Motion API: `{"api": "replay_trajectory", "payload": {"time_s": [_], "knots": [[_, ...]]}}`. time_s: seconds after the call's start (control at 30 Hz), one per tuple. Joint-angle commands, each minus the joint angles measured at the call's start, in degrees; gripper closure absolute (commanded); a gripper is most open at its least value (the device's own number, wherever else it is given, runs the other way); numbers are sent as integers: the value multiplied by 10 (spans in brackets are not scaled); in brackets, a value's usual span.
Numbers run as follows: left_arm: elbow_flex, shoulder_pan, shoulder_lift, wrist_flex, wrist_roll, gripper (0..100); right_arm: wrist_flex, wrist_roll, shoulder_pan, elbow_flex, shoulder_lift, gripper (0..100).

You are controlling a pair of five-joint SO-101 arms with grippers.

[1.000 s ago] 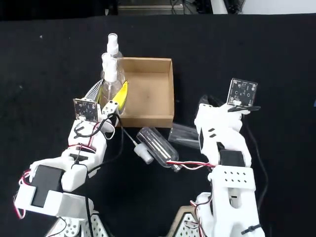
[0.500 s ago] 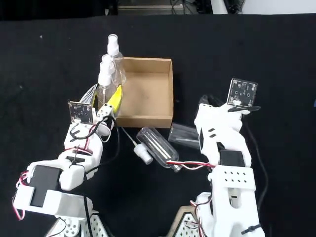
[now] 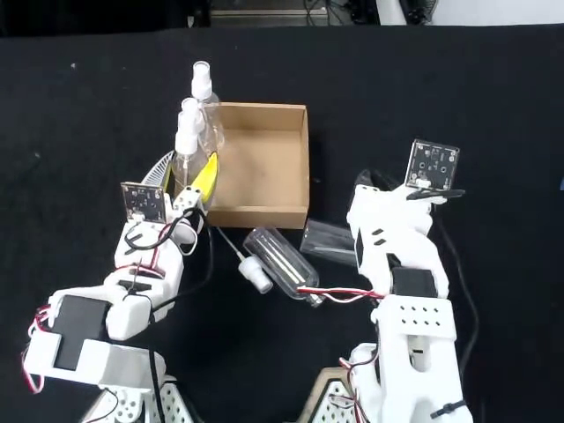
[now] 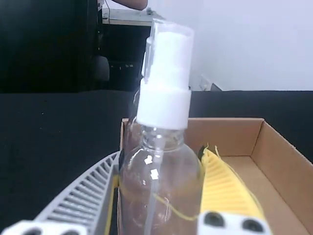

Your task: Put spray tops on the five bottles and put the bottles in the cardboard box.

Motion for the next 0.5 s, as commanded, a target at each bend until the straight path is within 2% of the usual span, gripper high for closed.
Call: {"api": "replay_trajectory", "payload": {"time_s": [0.0, 0.47], "knots": [[9, -6, -3, -11, 6, 839, -17, 5, 11, -6, -7, 969], [12, -6, -3, -11, 6, 839, -17, 5, 13, -6, -7, 969]]}}
